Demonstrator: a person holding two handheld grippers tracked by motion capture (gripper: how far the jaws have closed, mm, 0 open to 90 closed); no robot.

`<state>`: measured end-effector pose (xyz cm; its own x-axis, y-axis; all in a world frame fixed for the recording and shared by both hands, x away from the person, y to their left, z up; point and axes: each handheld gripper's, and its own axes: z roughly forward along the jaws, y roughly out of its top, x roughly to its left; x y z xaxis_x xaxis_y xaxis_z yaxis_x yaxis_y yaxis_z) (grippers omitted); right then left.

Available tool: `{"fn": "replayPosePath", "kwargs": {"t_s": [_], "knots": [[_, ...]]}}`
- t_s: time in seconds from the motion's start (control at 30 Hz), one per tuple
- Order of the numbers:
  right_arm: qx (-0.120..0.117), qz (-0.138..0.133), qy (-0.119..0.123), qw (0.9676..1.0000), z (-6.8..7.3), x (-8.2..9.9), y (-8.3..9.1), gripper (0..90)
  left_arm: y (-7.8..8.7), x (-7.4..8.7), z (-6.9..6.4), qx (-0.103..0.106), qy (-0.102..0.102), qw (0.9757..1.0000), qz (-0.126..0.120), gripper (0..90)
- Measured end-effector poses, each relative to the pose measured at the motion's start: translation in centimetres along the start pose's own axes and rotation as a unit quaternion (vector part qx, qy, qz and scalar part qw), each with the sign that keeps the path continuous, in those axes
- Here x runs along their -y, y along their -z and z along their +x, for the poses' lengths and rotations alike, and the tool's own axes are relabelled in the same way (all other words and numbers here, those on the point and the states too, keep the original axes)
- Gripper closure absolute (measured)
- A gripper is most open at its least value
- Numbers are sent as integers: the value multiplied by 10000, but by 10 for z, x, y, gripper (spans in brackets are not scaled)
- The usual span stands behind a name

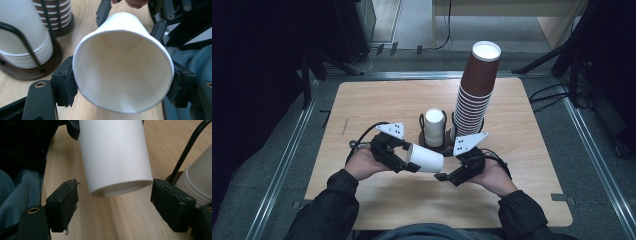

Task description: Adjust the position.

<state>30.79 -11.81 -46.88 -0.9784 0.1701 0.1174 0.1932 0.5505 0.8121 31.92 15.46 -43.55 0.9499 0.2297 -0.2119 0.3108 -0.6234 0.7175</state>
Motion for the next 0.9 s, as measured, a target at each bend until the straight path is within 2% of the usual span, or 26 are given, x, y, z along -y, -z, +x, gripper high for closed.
{"fn": "replayPosePath", "kwargs": {"t_s": [0.1,0.27,0.43,0.67,0.77,0.8,0.9], "knots": [[29,100,-11,9999,-1,1,-1,223,0,0,-1,-170,-130,9996,198,249],[86,303,9,9995,-1,3,-5,224,-4,1,0,-326,-151,9979,532,249],[123,447,21,9989,-1,4,-9,226,-13,2,2,-417,-159,9940,998,248],[136,608,87,9980,0,5,-15,227,-24,0,2,-385,-144,9912,1258,246],[102,704,41,9975,2,5,-18,227,-29,-2,0,-437,-191,9897,1351,247],[125,704,104,9974,1,5,-19,227,-31,-3,-1,-453,-226,9887,1412,247],[109,768,125,9969,2,5,-22,227,-34,-6,-4,-416,-293,9882,1446,247]]}}
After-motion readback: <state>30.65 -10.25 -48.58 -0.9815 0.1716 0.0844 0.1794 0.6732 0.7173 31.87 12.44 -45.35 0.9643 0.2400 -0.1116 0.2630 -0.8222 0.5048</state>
